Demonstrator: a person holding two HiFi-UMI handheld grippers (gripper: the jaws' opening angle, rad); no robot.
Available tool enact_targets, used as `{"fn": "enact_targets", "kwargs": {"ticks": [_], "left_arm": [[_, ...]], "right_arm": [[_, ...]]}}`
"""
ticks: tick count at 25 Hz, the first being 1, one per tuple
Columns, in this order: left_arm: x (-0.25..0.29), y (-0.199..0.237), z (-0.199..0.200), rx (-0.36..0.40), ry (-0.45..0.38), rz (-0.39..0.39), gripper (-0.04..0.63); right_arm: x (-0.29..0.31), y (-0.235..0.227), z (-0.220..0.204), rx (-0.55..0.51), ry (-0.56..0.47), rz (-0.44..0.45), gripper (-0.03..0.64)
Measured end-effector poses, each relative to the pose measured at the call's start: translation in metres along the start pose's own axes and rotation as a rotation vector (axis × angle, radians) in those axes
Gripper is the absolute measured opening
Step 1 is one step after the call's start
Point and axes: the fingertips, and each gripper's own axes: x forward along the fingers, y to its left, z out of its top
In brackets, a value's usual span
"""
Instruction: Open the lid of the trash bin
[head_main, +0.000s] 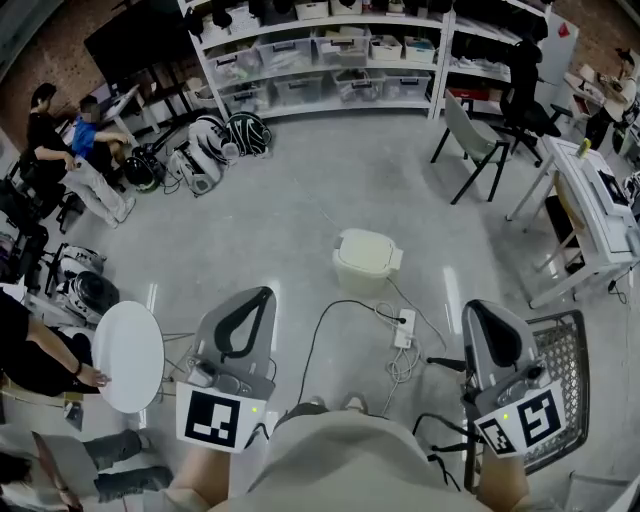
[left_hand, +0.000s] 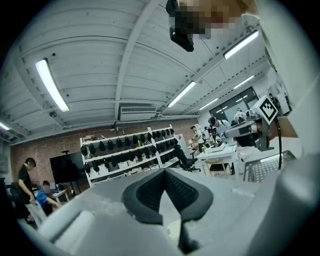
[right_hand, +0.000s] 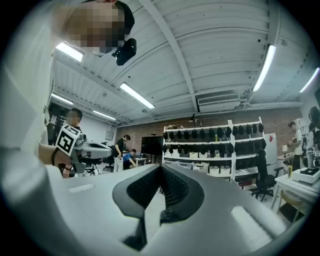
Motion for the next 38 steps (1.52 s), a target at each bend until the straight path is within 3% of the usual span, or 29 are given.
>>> {"fn": "enact_targets", "kwargs": {"ticks": [8,19,32,38], "left_arm": [[0.015,-0.014,0.006,0.027,-0.001,-0.028,0.002],[0.062,0.012,-0.01,-0.006,-0.002,-0.036,0.002],[0.185,0.094,-0.06,-0.053,0.059,-0.079,0.002],[0.247,0.142,-0.08,-0.085,0.082,-0.112,0.002]], "right_arm": [[-0.002,-0.017,-0.013,0.035,0.009,-0.025,0.003],[0.047,-0.036,-0.028,0.039,0.041,-0.027,0.003],[0.196,-0.086,-0.064,0.06,0.142,-0.027,0.003],[0.267,-0.123,-0.078,0.084,0.184,-0.086,0.003]]}}
